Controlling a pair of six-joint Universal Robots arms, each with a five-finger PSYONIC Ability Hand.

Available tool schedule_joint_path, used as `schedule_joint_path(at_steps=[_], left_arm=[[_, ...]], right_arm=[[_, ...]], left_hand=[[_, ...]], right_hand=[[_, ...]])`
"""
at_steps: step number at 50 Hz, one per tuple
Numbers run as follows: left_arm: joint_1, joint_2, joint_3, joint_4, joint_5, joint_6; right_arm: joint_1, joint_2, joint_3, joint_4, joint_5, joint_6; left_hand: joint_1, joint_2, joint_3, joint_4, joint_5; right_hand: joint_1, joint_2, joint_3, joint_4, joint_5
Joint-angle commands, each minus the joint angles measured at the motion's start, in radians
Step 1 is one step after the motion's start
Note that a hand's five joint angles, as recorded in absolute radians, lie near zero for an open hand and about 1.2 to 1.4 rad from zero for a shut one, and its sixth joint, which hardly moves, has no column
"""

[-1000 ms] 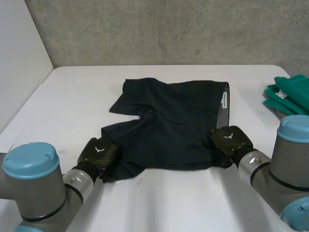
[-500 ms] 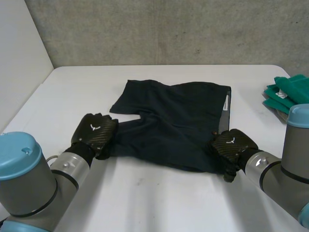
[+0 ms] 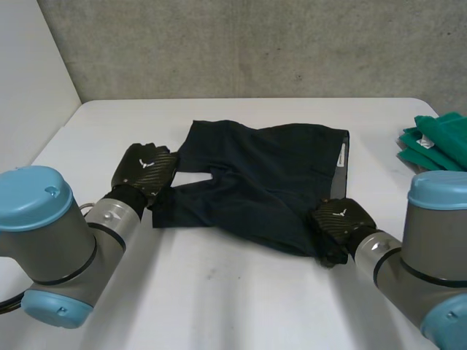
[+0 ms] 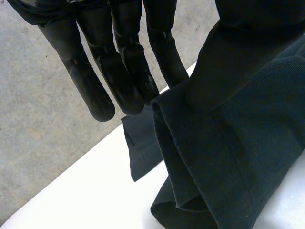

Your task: Fold the laundry.

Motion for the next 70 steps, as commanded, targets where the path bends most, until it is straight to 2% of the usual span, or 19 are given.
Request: schedule_joint_path(at_steps=[1, 4, 8, 13, 19, 23, 25, 30, 33, 38, 45, 51, 53, 58, 65, 66, 70], left_arm=[[-0.004, 0.015, -0.014, -0.033, -0.002, 0.001], [-0.003, 0.053, -0.026, -0.100, -0.002, 0.003], [-0.004, 0.134, -0.052, -0.235, 0.002, 0.014], [-0.004, 0.251, -0.095, -0.419, 0.004, 0.106], [-0.013, 0.401, -0.175, -0.701, 0.007, 0.292], [-0.028, 0.469, -0.202, -0.806, 0.015, 0.313], [-0.041, 0.490, -0.207, -0.811, 0.030, 0.310], [-0.049, 0.498, -0.205, -0.745, 0.073, 0.297], [-0.052, 0.466, -0.201, -0.633, 0.075, 0.294], [-0.047, 0.290, -0.160, -0.438, 0.061, 0.297], [-0.045, 0.130, -0.063, -0.400, 0.045, 0.293], [-0.045, 0.121, -0.032, -0.380, 0.050, 0.294], [-0.045, 0.110, 0.010, -0.334, 0.052, 0.294], [-0.044, 0.026, 0.182, -0.165, 0.038, 0.301], [-0.041, -0.052, 0.575, 0.072, -0.046, 0.291], [-0.041, -0.056, 0.612, 0.100, -0.053, 0.288], [-0.041, -0.059, 0.741, 0.198, -0.086, 0.259]], right_arm=[[0.008, 0.023, -0.041, -0.001, 0.081, -0.014], [0.011, 0.006, -0.041, 0.003, 0.077, -0.026], [0.005, -0.118, -0.024, 0.045, 0.069, -0.092], [0.002, -0.255, -0.018, 0.251, 0.035, -0.265], [-0.030, -0.315, -0.033, 0.500, 0.005, -0.416], [-0.068, -0.336, -0.041, 0.631, -0.006, -0.479], [-0.071, -0.346, -0.042, 0.651, -0.018, -0.488], [-0.076, -0.347, -0.038, 0.637, -0.054, -0.479], [-0.081, -0.335, -0.027, 0.571, -0.077, -0.461], [-0.075, -0.272, -0.016, 0.447, -0.072, -0.407], [-0.073, -0.227, -0.016, 0.385, -0.060, -0.375], [-0.070, -0.227, -0.031, 0.370, -0.063, -0.367], [-0.070, -0.223, -0.048, 0.346, -0.061, -0.367], [-0.067, -0.150, -0.227, 0.170, -0.028, -0.304], [-0.065, -0.059, -0.553, -0.016, 0.044, -0.211], [-0.065, -0.047, -0.635, -0.070, 0.060, -0.197], [-0.038, -0.034, -0.755, -0.228, 0.090, -0.152]], left_hand=[[0.280, 0.202, 0.207, 0.200, 0.270], [0.280, 0.202, 0.207, 0.200, 0.270], [0.280, 0.202, 0.207, 0.200, 0.270], [0.280, 0.202, 0.207, 0.200, 0.270], [0.280, 0.202, 0.207, 0.200, 0.270], [0.280, 0.202, 0.207, 0.200, 0.270], [0.280, 0.202, 0.207, 0.200, 0.270], [0.280, 0.202, 0.207, 0.200, 0.270], [0.280, 0.202, 0.207, 0.200, 0.270], [0.280, 0.202, 0.207, 0.200, 0.270], [0.280, 0.202, 0.207, 0.200, 0.270], [0.280, 0.202, 0.207, 0.200, 0.270], [0.280, 0.202, 0.207, 0.200, 0.270], [0.280, 0.202, 0.207, 0.200, 0.270], [0.280, 0.202, 0.207, 0.200, 0.270], [0.280, 0.202, 0.207, 0.200, 0.270], [0.280, 0.202, 0.207, 0.200, 0.270]], right_hand=[[0.720, 0.598, 0.620, 0.623, 0.641], [0.720, 0.598, 0.620, 0.623, 0.641], [0.720, 0.598, 0.620, 0.623, 0.641], [0.720, 0.598, 0.620, 0.623, 0.641], [0.720, 0.598, 0.620, 0.623, 0.641], [0.720, 0.598, 0.620, 0.623, 0.641], [0.720, 0.598, 0.620, 0.623, 0.641], [0.720, 0.598, 0.620, 0.623, 0.641], [0.720, 0.598, 0.620, 0.623, 0.641], [0.720, 0.598, 0.620, 0.623, 0.641], [0.720, 0.598, 0.620, 0.623, 0.641], [0.720, 0.598, 0.620, 0.623, 0.641], [0.720, 0.598, 0.620, 0.623, 0.641], [0.720, 0.598, 0.620, 0.623, 0.641], [0.720, 0.598, 0.620, 0.623, 0.641], [0.720, 0.598, 0.620, 0.623, 0.641], [0.720, 0.598, 0.620, 0.623, 0.641]])
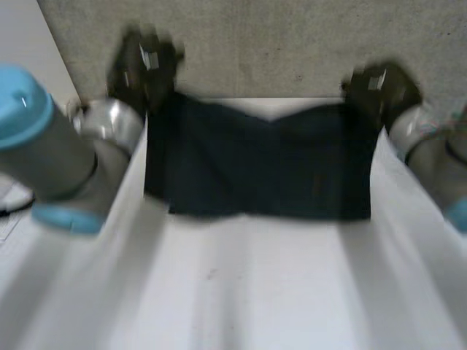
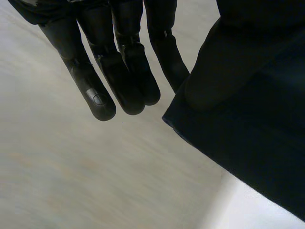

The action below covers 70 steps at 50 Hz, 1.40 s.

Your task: Fold the laundry.

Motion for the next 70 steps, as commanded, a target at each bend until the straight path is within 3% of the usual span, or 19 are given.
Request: schedule_joint_path(at_steps=[1, 8, 19, 30, 35, 38, 43, 47, 51, 57, 60, 65, 70], left_arm=[[0.001, -0.024, 0.294, 0.217, -0.076, -0.045], [-0.005, -0.010, 0.273, 0.223, -0.097, -0.088], [0.001, 0.006, -0.141, 0.163, -0.085, -0.108], [-0.002, 0.001, -0.457, 0.120, -0.082, -0.096], [0.009, 0.158, -0.528, -0.072, -0.081, -0.088], [0.017, 0.249, -0.566, -0.218, -0.074, -0.087], [0.018, 0.390, -0.620, -0.467, -0.032, -0.085], [0.012, 0.473, -0.667, -0.692, 0.053, -0.055], [0.008, 0.489, -0.678, -0.749, 0.082, -0.035], [-0.002, 0.476, -0.648, -0.716, 0.087, -0.033], [-0.003, 0.434, -0.600, -0.620, 0.087, -0.033], [-0.003, 0.279, -0.510, -0.360, 0.085, -0.031], [-0.003, 0.009, -0.303, -0.054, 0.059, -0.033]], right_arm=[[0.034, 0.041, -0.273, -0.274, 0.067, 0.087], [0.040, 0.054, -0.310, -0.304, 0.067, 0.101], [0.072, 0.187, -0.229, -0.126, -0.010, 0.081], [0.065, 0.258, 0.004, 0.060, -0.018, -0.042], [0.074, 0.163, 0.138, 0.109, -0.010, -0.051], [0.072, 0.019, 0.230, 0.195, -0.010, -0.064], [0.065, -0.161, 0.346, 0.432, -0.016, -0.117], [0.062, -0.221, 0.409, 0.586, -0.011, -0.214], [0.060, -0.232, 0.454, 0.649, -0.016, -0.300], [0.054, -0.226, 0.483, 0.638, -0.021, -0.309], [0.025, -0.221, 0.466, 0.562, -0.030, -0.289], [0.000, -0.144, 0.394, 0.369, -0.021, -0.174], [-0.007, -0.051, 0.319, 0.267, -0.013, -0.108]], left_hand=[[0.280, 0.198, 0.202, 0.194, 0.247], [0.280, 0.198, 0.202, 0.194, 0.247], [0.280, 0.198, 0.202, 0.194, 0.247], [0.280, 0.198, 0.202, 0.194, 0.247], [0.280, 0.198, 0.202, 0.194, 0.247], [0.280, 0.198, 0.202, 0.194, 0.247], [0.280, 0.198, 0.202, 0.194, 0.247], [0.280, 0.198, 0.202, 0.194, 0.247], [0.280, 0.198, 0.202, 0.194, 0.247], [0.280, 0.198, 0.202, 0.194, 0.247], [0.280, 0.198, 0.202, 0.194, 0.247], [0.280, 0.198, 0.202, 0.194, 0.247], [0.280, 0.198, 0.202, 0.194, 0.247]], right_hand=[[0.414, 0.219, 0.218, 0.206, 0.235], [0.414, 0.219, 0.218, 0.206, 0.235], [0.414, 0.219, 0.218, 0.206, 0.235], [0.414, 0.219, 0.218, 0.206, 0.235], [0.414, 0.219, 0.218, 0.206, 0.235], [0.414, 0.219, 0.218, 0.206, 0.235], [0.414, 0.219, 0.218, 0.206, 0.235], [0.414, 0.219, 0.218, 0.206, 0.235], [0.414, 0.219, 0.218, 0.206, 0.235], [0.414, 0.219, 0.218, 0.206, 0.235], [0.414, 0.219, 0.218, 0.206, 0.235], [0.414, 0.219, 0.218, 0.206, 0.235], [0.414, 0.219, 0.218, 0.206, 0.235]])
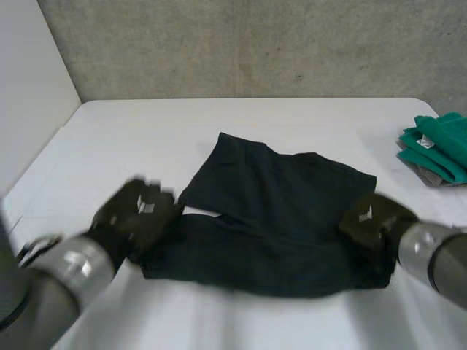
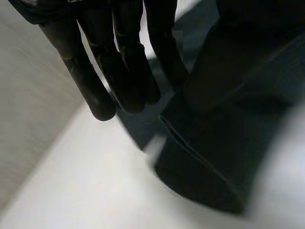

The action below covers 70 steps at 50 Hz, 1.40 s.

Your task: Fold the laundry.

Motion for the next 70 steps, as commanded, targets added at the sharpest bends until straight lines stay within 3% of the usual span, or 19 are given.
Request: schedule_joint_path(at_steps=[1, 6, 11, 16, 27, 30, 31, 33, 34, 42, 50, 55, 62, 70], left_arm=[[-0.001, -0.348, 0.265, 0.407, -0.035, -0.002], [-0.024, -0.579, 0.532, 0.453, -0.071, 0.004], [-0.041, -0.841, 0.853, 0.456, -0.061, 0.023], [-0.048, -1.004, 1.050, 0.458, -0.028, 0.024], [-0.050, -1.271, 1.425, 0.469, 0.017, 0.021], [-0.050, -1.279, 1.411, 0.475, 0.024, 0.014], [-0.050, -1.279, 1.405, 0.478, 0.026, 0.011], [-0.051, -1.279, 1.391, 0.495, 0.025, 0.003], [-0.054, -1.272, 1.370, 0.513, 0.025, -0.008], [-0.071, -1.103, 1.133, 0.588, 0.017, -0.019], [-0.054, -0.848, 0.798, 0.576, 0.008, -0.106], [-0.042, -0.695, 0.588, 0.565, 0.005, -0.207], [-0.039, -0.503, 0.361, 0.555, 0.008, -0.324], [-0.019, -0.436, 0.238, 0.553, 0.014, -0.355]], right_arm=[[-0.016, 0.139, -0.120, -0.178, 0.015, 0.105], [-0.010, 0.255, -0.217, -0.255, 0.098, 0.111], [-0.007, 0.367, -0.319, -0.358, 0.187, 0.108], [-0.005, 0.495, -0.463, -0.401, 0.253, 0.100], [-0.005, 0.687, -0.671, -0.454, 0.295, 0.095], [-0.005, 0.718, -0.697, -0.482, 0.299, 0.100], [-0.005, 0.720, -0.697, -0.490, 0.301, 0.102], [-0.005, 0.713, -0.695, -0.516, 0.307, 0.111], [-0.005, 0.709, -0.694, -0.526, 0.310, 0.114], [-0.010, 0.497, -0.579, -0.593, 0.310, 0.183], [-0.016, 0.310, -0.377, -0.373, 0.256, 0.252], [-0.062, 0.246, -0.222, -0.252, 0.143, 0.448], [-0.104, 0.209, -0.056, -0.307, 0.023, 0.563], [-0.099, 0.282, -0.004, -0.502, 0.067, 0.542]], left_hand=[[0.280, 0.197, 0.201, 0.193, 0.247], [0.280, 0.197, 0.201, 0.193, 0.247], [0.280, 0.197, 0.201, 0.193, 0.247], [0.280, 0.197, 0.201, 0.193, 0.247], [0.280, 0.197, 0.201, 0.193, 0.247], [0.280, 0.197, 0.201, 0.193, 0.247], [0.193, 0.110, 0.114, 0.107, 0.160], [-0.365, -0.448, -0.444, -0.452, -0.398], [-0.942, -1.025, -1.021, -1.028, -0.975], [-0.942, -1.025, -1.021, -1.028, -0.975], [-0.942, -1.025, -1.021, -1.028, -0.975], [-0.942, -1.025, -1.021, -1.028, -0.975], [-0.942, -1.025, -1.021, -1.028, -0.975], [-0.942, -1.025, -1.021, -1.028, -0.975]], right_hand=[[0.413, 0.218, 0.207, 0.206, 0.229], [0.413, 0.218, 0.207, 0.206, 0.229], [0.413, 0.218, 0.207, 0.206, 0.229], [0.413, 0.218, 0.207, 0.206, 0.229], [0.413, 0.218, 0.207, 0.206, 0.229], [-0.437, -0.632, -0.644, -0.645, -0.622], [-0.704, -0.899, -0.911, -0.912, -0.889], [-0.808, -1.003, -1.015, -1.016, -0.993], [-0.808, -1.003, -1.015, -1.016, -0.993], [-0.808, -1.003, -1.015, -1.016, -0.993], [-0.808, -1.003, -1.015, -1.016, -0.993], [-0.808, -1.003, -1.015, -1.016, -0.993], [-0.766, -0.961, -0.973, -0.974, -0.950], [-0.675, -0.870, -0.882, -0.883, -0.860]])
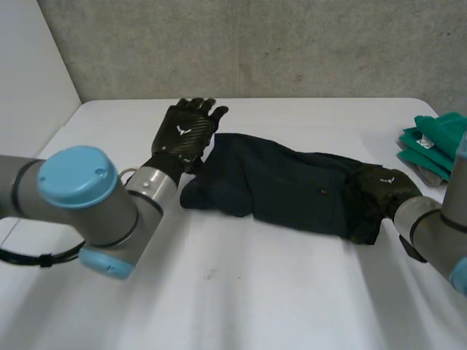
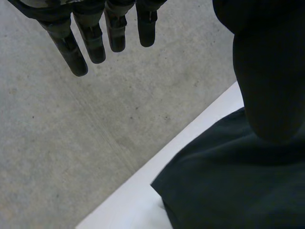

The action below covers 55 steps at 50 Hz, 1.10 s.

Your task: Fold the laundry.

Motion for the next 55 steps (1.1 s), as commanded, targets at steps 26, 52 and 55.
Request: schedule_joint_path(at_steps=[26, 52, 55], left_arm=[[0.057, 0.199, -0.198, -0.013, 0.003, -0.028], [0.072, 0.252, -0.210, -0.032, -0.001, -0.028], [0.069, 0.247, -0.178, -0.032, -0.003, -0.028]], right_arm=[[-0.207, -0.029, 0.080, -0.164, 0.031, -0.650], [0.440, 0.210, -0.213, -0.158, -0.217, -0.798], [0.443, 0.215, -0.220, -0.159, -0.211, -0.779]], left_hand=[[-0.015, -0.028, -0.039, -0.030, -0.047], [-0.015, -0.028, -0.039, -0.030, -0.047], [-0.015, -0.028, -0.039, -0.030, -0.047]], right_hand=[[1.192, 1.170, 1.178, 1.159, 1.155], [1.192, 1.170, 1.178, 1.159, 1.155], [1.071, 1.049, 1.057, 1.038, 1.034]])
